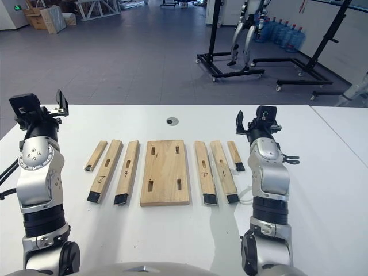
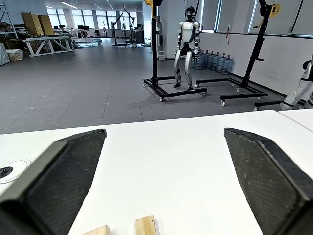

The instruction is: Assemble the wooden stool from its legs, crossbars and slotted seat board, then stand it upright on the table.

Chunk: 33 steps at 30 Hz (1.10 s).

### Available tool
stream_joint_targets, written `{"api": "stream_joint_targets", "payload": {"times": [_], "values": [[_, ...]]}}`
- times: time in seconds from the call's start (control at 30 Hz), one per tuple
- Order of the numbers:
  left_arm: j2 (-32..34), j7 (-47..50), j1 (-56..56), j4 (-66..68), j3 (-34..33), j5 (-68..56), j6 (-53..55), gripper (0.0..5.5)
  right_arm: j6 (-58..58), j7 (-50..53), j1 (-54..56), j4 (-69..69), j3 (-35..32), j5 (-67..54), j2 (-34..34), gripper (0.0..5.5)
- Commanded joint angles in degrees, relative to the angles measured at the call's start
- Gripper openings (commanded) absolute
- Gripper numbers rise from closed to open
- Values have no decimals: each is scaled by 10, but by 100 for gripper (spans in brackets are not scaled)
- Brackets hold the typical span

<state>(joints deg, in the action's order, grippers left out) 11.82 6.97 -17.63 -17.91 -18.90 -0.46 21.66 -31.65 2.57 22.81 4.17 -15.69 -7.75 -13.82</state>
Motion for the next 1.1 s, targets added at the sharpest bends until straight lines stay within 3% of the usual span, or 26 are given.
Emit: {"api": "stream_joint_targets", "payload": {"times": [0.03, 0.23, 0.6, 0.87, 0.97, 1.1], "values": [[4, 3, 17, 0, 7, 14, -26, 418, 2, 3, 20, -9, 3, 2, 0, 443], [14, 7, 16, 6, 7, 30, -56, 418, 5, 3, 25, -14, 8, 1, 1, 443], [58, 31, 29, 25, 68, 172, -131, 418, 11, 8, 37, -16, 11, 4, 1, 443], [14, 20, 18, 42, 29, 97, -84, 418, 78, 25, 49, 0, 13, 18, 4, 443], [3, -5, 17, 33, 13, 41, -27, 418, -10, -28, 40, 1, -22, -31, -44, 443], [-6, -30, 45, -15, -2, -14, 62, 418, -138, -203, 27, -59, -71, -124, -180, 443]]}}
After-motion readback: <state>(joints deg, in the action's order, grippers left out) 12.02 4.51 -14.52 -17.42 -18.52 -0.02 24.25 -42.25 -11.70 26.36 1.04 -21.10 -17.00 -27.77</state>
